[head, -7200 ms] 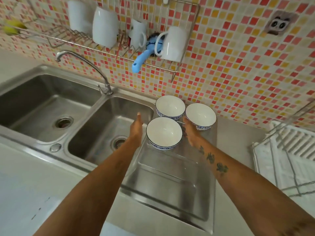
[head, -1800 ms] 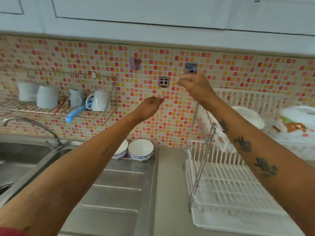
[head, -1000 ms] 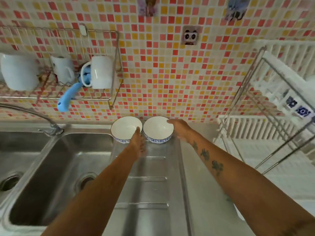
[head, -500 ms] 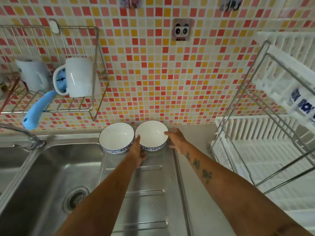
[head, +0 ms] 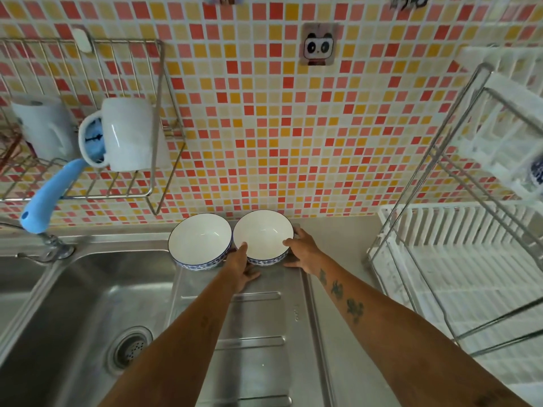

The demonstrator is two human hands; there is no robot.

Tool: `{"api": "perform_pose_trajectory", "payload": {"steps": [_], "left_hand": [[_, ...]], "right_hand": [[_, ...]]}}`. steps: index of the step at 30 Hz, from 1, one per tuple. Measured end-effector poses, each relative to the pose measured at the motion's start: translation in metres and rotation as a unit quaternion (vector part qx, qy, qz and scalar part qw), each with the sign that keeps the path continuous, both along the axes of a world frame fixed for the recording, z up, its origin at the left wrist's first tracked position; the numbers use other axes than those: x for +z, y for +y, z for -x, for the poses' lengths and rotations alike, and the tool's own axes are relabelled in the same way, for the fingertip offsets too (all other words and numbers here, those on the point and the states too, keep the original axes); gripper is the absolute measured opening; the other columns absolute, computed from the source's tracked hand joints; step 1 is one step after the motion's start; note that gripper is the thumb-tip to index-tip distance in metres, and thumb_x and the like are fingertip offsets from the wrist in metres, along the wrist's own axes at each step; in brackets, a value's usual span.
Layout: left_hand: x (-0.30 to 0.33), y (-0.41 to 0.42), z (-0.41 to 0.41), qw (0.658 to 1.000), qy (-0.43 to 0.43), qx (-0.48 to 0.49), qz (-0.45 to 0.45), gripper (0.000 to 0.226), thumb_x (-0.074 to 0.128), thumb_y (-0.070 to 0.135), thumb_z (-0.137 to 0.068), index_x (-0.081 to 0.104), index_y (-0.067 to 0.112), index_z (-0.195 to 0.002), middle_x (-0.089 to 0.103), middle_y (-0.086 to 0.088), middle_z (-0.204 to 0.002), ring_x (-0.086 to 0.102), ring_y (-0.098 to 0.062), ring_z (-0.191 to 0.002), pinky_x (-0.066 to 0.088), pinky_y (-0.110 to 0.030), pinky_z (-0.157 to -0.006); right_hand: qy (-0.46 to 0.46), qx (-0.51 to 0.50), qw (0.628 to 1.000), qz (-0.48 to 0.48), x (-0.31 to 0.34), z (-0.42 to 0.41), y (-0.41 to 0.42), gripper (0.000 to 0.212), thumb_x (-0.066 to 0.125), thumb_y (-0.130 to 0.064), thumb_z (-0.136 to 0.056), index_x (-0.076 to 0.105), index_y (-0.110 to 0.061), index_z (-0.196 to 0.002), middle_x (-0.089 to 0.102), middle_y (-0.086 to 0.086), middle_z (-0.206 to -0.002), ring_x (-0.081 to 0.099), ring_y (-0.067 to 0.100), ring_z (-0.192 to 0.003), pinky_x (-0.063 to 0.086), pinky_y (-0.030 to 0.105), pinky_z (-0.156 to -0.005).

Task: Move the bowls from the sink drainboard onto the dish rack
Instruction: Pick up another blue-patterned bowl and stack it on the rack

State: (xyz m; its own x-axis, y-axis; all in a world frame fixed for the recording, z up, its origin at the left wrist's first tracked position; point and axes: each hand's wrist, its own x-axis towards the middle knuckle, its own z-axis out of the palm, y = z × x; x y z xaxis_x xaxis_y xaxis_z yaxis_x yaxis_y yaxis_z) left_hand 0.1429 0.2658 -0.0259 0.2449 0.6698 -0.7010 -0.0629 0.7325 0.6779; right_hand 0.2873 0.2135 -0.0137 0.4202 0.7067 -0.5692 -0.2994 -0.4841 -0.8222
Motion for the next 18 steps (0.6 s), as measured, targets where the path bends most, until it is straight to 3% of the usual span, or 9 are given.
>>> {"api": "perform_pose_trajectory", "payload": {"steps": [6,12,15,18], "left_hand": [[0.004,-0.003,0.003,1.000,-0.012,0.002,0.002,0.046,0.047,0.022,-0.102,0.035,0.019,-0.146,0.043,-0.015,-0.148,0.046,-0.035,-0.132,0.043,-0.056,-0.104],[0.010,-0.012,0.007,0.998,-0.057,-0.008,-0.007,0.050,0.044,0.009,-0.101,0.029,0.015,-0.149,0.037,-0.019,-0.151,0.041,-0.041,-0.135,0.042,-0.058,-0.101],[0.021,-0.019,0.011,0.995,-0.095,-0.008,-0.007,0.050,0.048,0.016,-0.100,0.031,0.014,-0.148,0.040,-0.020,-0.148,0.045,-0.041,-0.128,0.044,-0.057,-0.099],[0.036,-0.022,0.018,0.981,-0.189,-0.040,-0.007,0.054,0.055,0.045,-0.094,0.045,0.016,-0.139,0.054,-0.017,-0.136,0.057,-0.039,-0.113,0.053,-0.059,-0.088]], "right_hand": [[0.029,-0.019,0.999,-0.018,0.004,0.005,-0.006,0.057,0.049,0.007,-0.089,0.041,-0.021,-0.139,0.039,0.008,-0.144,0.042,0.039,-0.126,0.054,0.059,-0.084],[0.011,-0.041,0.999,-0.034,0.015,0.011,-0.023,0.059,0.044,0.014,-0.087,0.042,-0.014,-0.139,0.044,0.007,-0.131,0.043,0.045,-0.126,0.054,0.062,-0.082],[0.005,-0.047,0.997,-0.057,0.030,0.010,-0.033,0.060,0.044,0.015,-0.084,0.044,-0.015,-0.137,0.045,0.006,-0.131,0.045,0.044,-0.124,0.056,0.060,-0.077],[-0.017,-0.041,0.996,-0.081,0.043,0.010,-0.036,0.060,0.044,0.014,-0.082,0.046,-0.016,-0.134,0.046,0.005,-0.128,0.047,0.042,-0.121,0.058,0.058,-0.072]]}}
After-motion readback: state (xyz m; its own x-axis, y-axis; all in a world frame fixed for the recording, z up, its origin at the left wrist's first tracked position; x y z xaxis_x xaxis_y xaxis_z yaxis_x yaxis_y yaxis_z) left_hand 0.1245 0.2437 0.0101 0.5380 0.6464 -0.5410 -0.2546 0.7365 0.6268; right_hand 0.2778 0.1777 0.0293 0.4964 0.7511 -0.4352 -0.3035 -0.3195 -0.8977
